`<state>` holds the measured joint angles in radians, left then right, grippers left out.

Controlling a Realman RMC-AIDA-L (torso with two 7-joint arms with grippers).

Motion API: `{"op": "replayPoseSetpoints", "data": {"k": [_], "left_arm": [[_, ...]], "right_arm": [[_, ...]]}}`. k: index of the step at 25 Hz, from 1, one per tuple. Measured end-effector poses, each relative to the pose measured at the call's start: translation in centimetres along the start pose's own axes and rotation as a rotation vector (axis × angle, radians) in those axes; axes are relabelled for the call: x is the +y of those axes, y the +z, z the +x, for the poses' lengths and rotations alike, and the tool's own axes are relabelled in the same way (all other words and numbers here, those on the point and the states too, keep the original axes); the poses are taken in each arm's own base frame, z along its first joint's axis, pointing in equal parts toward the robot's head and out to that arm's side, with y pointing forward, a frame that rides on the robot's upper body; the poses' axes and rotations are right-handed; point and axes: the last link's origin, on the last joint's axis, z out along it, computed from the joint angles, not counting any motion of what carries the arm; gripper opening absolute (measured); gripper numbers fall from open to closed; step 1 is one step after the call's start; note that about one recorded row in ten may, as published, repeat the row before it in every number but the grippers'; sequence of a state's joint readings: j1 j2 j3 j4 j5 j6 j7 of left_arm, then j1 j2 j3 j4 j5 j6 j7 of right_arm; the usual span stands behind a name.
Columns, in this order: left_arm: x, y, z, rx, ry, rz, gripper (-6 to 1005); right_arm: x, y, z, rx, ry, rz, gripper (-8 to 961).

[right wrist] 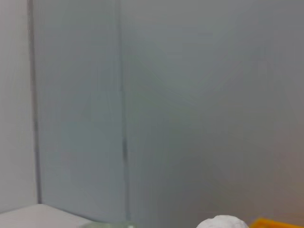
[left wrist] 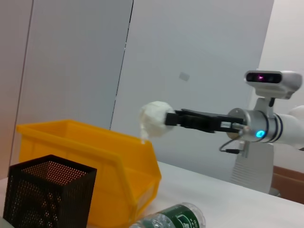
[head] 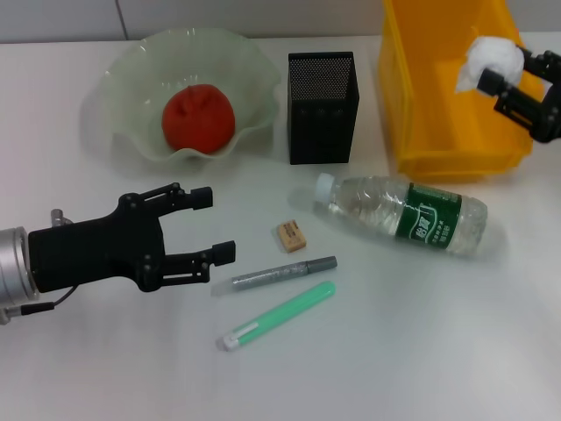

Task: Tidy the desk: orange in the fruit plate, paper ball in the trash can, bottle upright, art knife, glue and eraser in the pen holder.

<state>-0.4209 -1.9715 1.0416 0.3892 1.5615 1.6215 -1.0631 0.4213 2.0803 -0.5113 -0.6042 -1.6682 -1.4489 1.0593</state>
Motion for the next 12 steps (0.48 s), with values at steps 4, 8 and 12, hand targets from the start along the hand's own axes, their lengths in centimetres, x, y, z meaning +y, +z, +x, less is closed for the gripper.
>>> {"op": "replayPoseSetpoints", "data": {"k": [4,8,12], "left_arm": [[0.1,0.1,-0.1,0.003,-0.004,-0.001,847],[0.3,0.2,-0.1,0.007,-0.004,-0.005,847],[0.4,0.2,-0.2,0.009,-0.005,-0.007,846]], "right_arm": [[-0.6,1.0,0.0,0.018,0.005,0.03,538],[-1.3,2.0,0.0,0.037,0.012,0.064,541],[-1.4,2.2,-0.2,0.03,0.013,0.073,544]]}}
